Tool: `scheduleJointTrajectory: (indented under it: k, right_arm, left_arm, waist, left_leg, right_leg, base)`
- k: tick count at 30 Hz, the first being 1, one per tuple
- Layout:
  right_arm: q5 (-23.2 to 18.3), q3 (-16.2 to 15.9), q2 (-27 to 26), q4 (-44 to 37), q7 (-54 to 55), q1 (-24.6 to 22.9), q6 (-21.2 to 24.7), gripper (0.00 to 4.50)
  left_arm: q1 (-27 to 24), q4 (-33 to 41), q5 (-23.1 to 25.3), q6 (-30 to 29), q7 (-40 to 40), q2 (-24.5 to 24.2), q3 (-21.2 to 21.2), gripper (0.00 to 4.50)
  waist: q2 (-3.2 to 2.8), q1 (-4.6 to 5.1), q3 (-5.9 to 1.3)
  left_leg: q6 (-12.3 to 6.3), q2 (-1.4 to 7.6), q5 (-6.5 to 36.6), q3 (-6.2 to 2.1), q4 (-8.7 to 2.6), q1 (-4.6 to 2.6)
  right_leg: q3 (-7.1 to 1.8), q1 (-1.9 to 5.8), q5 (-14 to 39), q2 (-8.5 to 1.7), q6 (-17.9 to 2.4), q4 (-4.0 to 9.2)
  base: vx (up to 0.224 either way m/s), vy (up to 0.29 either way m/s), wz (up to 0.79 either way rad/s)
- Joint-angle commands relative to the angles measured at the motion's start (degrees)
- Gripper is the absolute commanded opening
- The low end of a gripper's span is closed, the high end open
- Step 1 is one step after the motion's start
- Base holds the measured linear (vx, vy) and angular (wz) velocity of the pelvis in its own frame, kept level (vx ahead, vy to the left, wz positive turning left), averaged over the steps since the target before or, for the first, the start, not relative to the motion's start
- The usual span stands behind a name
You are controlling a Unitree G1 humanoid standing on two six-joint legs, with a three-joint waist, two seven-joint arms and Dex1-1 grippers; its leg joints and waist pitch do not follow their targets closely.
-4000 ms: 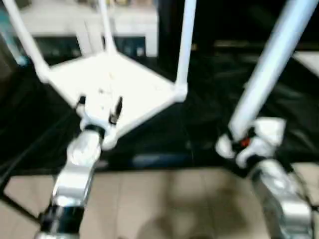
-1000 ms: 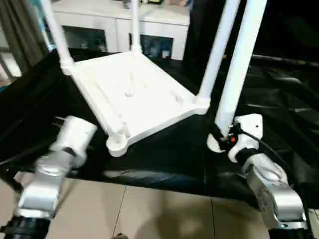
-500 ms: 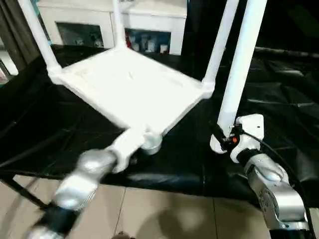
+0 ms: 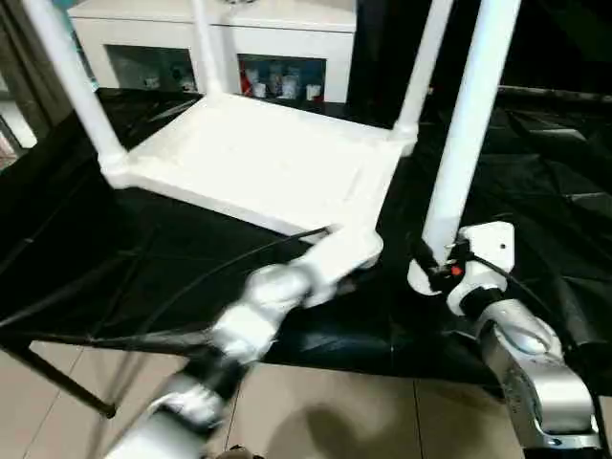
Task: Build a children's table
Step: Rotate table base
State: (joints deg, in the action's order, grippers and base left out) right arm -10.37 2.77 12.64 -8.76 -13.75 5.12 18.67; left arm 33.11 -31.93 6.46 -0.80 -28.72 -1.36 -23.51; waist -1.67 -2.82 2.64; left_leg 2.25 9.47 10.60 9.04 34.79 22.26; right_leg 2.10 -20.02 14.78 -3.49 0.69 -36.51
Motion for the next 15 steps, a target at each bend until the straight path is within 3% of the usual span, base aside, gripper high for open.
scheduleJointTrajectory:
  k: [1, 3, 4, 5, 6, 7, 8, 9, 10, 11, 12, 14, 15]
  right_arm:
    - [0.13, 1.57, 0.33, -1.79, 0.92, -0.02, 0.88, 1.89]
    - [0.13, 2.02, -0.08, -1.97, 2.00, -0.21, 1.11, 1.89]
    - [0.34, 2.30, -0.76, -1.48, 3.37, -0.14, 1.76, 1.89]
    - [0.34, 2.30, -0.76, -1.48, 3.37, -0.14, 1.76, 1.89]
    - [0.59, 2.55, -1.35, -0.73, 4.71, 0.35, 2.80, 1.89]
    - [0.61, 2.70, -1.69, -0.31, 5.34, 0.75, 3.32, 1.89]
    - [0.64, 2.76, -1.85, -0.09, 5.63, 0.96, 3.55, 1.89]
    - [0.62, 2.92, -2.21, 0.30, 6.19, 1.38, 3.91, 1.89]
    - [0.90, 2.97, -2.59, 1.08, 7.03, 2.18, 4.41, 1.89]
    - [0.90, 2.97, -2.59, 1.08, 7.03, 2.18, 4.41, 1.89]
    - [1.32, 2.69, -2.71, 1.94, 7.33, 2.92, 4.22, 1.89]
    - [3.09, 0.66, -2.38, 3.80, 6.40, 4.10, 1.41, 1.89]
    - [3.72, 0.05, -2.44, 4.38, 6.36, 4.30, 0.21, 1.89]
  left_arm:
    - [-1.63, 1.92, -1.65, 0.76, -0.59, -1.59, 1.54, 2.99]
    - [-3.54, 5.32, -3.53, 0.07, -0.35, -3.06, 3.97, 2.99]
    - [-6.94, 11.78, -6.33, -2.04, 0.91, -4.92, 8.94, 2.99]
    - [-6.94, 11.78, -6.33, -2.04, 0.91, -4.92, 8.94, 2.99]
    - [-9.12, 16.01, -7.71, -4.90, 3.50, -5.91, 13.36, 2.99]
    - [-10.07, 17.77, -8.29, -5.69, 5.43, -6.19, 16.03, 2.99]
    - [-10.54, 18.63, -8.61, -5.98, 6.44, -6.31, 17.41, 2.99]
    - [-11.32, 19.88, -9.21, -5.80, 8.39, -6.41, 19.92, 2.99]
    - [-12.49, 21.71, -8.39, -5.40, 11.46, -7.02, 22.32, 2.99]
    - [-12.49, 21.71, -8.39, -5.40, 11.46, -7.02, 22.32, 2.99]
    - [-13.53, 23.48, -8.50, -4.24, 13.44, -7.03, 24.11, 2.99]
    - [-15.79, 27.21, -6.78, -3.89, 16.95, -7.45, 25.85, 2.99]
    - [-16.59, 28.46, -6.57, -3.88, 17.80, -7.16, 26.26, 2.99]
  waist:
    - [0.65, 0.00, -3.55]
    - [0.67, 0.40, -3.44]
    - [1.01, 0.77, -3.32]
    - [0.78, 0.85, -3.31]
    - [0.94, 0.87, -3.32]
    - [1.50, 0.99, -3.14]
    - [1.08, 0.87, -3.12]
    - [1.06, 0.78, -3.02]
    - [1.97, 0.77, -2.92]
    - [1.56, 0.67, -2.98]
    - [1.77, 0.54, -2.94]
    - [1.47, 0.43, -2.98]
    - [1.98, 0.39, -3.14]
  left_leg:
    - [-4.86, 3.34, 4.73, -1.27, -3.78, -0.72]
    - [-4.91, 3.27, 5.66, -1.14, -3.82, -0.76]
    - [-4.89, 3.39, 6.00, -1.13, -4.00, -0.65]
    - [-4.78, 3.42, 5.85, -1.23, -4.04, -0.55]
    - [-4.54, 3.47, 6.65, -0.99, -3.97, -0.96]
    - [-4.56, 3.44, 6.60, -0.84, -4.03, -0.93]
    - [-4.33, 3.56, 6.76, -0.87, -4.04, -1.06]
    - [-4.04, 3.53, 6.95, -0.68, -4.05, -1.18]
    - [-3.84, 3.58, 6.98, -0.57, -4.20, -1.10]
    - [-3.58, 3.64, 6.76, -0.71, -4.21, -1.01]
    - [-3.43, 3.71, 6.47, -0.51, -4.28, -1.22]
    - [-3.04, 3.80, 5.67, -0.60, -4.38, -1.09]
    - [-2.89, 4.00, 4.91, -0.59, -4.28, -1.17]
  right_leg:
    - [-2.47, 2.39, -11.16, -4.94, -14.14, 3.95]
    - [-2.43, 2.23, -8.54, -4.80, -14.37, 4.18]
    - [-2.32, 2.28, -7.07, -4.77, -14.76, 4.18]
    - [-2.21, 2.37, -6.26, -4.84, -14.91, 4.08]
    - [-2.20, 1.96, -4.08, -4.63, -14.76, 4.33]
    - [-2.15, 1.81, -2.77, -4.46, -14.84, 4.52]
    - [-2.16, 1.69, -1.98, -4.54, -14.97, 4.36]
    - [-2.21, 1.44, -0.43, -4.36, -14.53, 4.65]
    - [-2.20, 1.44, 0.28, -4.22, -13.93, 4.77]
    - [-2.18, 1.54, 0.14, -4.34, -13.84, 4.35]
    - [-2.21, 1.24, 0.21, -4.28, -13.18, 4.62]
    - [-2.17, 1.32, -1.28, -4.34, -12.67, 4.35]
    - [-2.18, 1.28, -3.41, -4.35, -12.45, 4.07]
  base:
    - [0.000, 0.000, 0.00]
    - [0.000, 0.000, 0.00]
    - [0.000, 0.000, 0.00]
    - [0.000, 0.000, 0.00]
    - [0.000, 0.000, 0.00]
    - [0.000, 0.000, 0.00]
    - [0.000, 0.000, 0.00]
    - [0.000, 0.000, 0.00]
    - [0.000, 0.000, 0.00]
    - [0.000, 0.000, 0.00]
    - [0.000, 0.000, 0.00]
    - [0.000, 0.000, 0.00]
    - [0.000, 0.000, 0.00]
